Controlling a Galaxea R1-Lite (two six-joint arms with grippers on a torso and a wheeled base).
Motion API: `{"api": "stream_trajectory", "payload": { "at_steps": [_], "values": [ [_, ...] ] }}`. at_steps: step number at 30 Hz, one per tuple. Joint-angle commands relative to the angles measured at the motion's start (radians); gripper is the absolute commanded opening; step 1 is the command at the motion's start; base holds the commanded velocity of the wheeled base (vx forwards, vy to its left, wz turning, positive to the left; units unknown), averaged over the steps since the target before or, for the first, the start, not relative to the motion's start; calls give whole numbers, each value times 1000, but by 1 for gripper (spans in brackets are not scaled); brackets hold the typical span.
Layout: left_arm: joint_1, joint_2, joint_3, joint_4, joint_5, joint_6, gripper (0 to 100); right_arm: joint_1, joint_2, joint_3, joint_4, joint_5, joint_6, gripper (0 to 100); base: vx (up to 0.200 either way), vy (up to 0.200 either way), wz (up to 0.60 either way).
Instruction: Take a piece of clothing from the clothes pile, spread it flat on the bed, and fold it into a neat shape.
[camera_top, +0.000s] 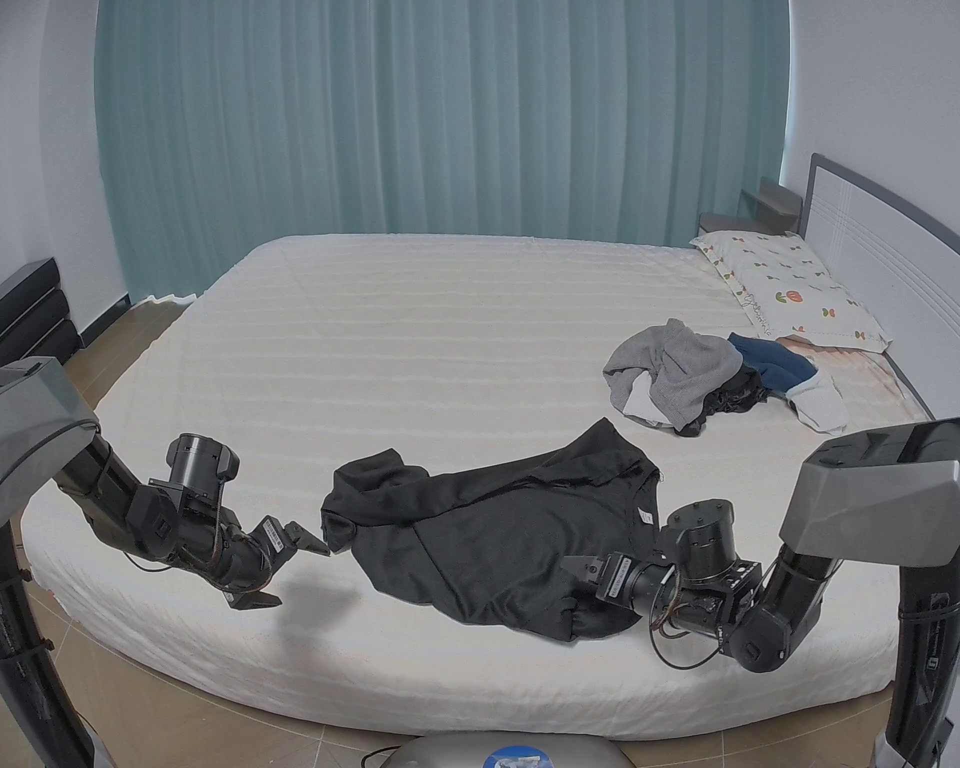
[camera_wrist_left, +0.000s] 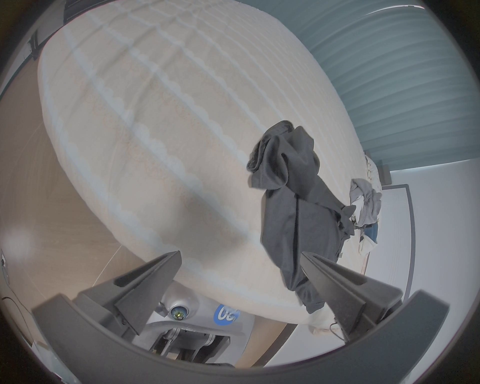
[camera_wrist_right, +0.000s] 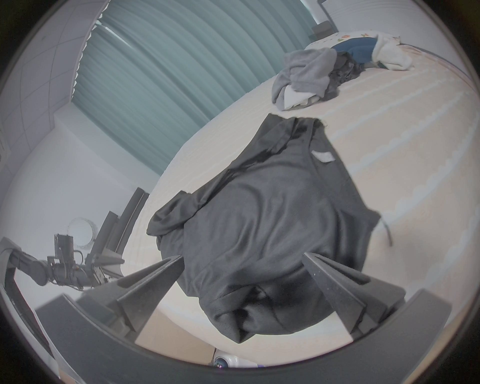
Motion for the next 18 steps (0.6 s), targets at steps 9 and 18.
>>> {"api": "stream_trajectory", "payload": {
  "at_steps": [9, 18],
  "values": [
    [-6, 16, 10, -60, 30, -50, 100, 24, 55, -29, 2, -6, 0, 100, 0, 0, 0],
    [-6, 22, 12, -61, 30, -50, 100, 34, -37, 26, 8, -22, 0, 100, 0, 0, 0]
  ]
}}
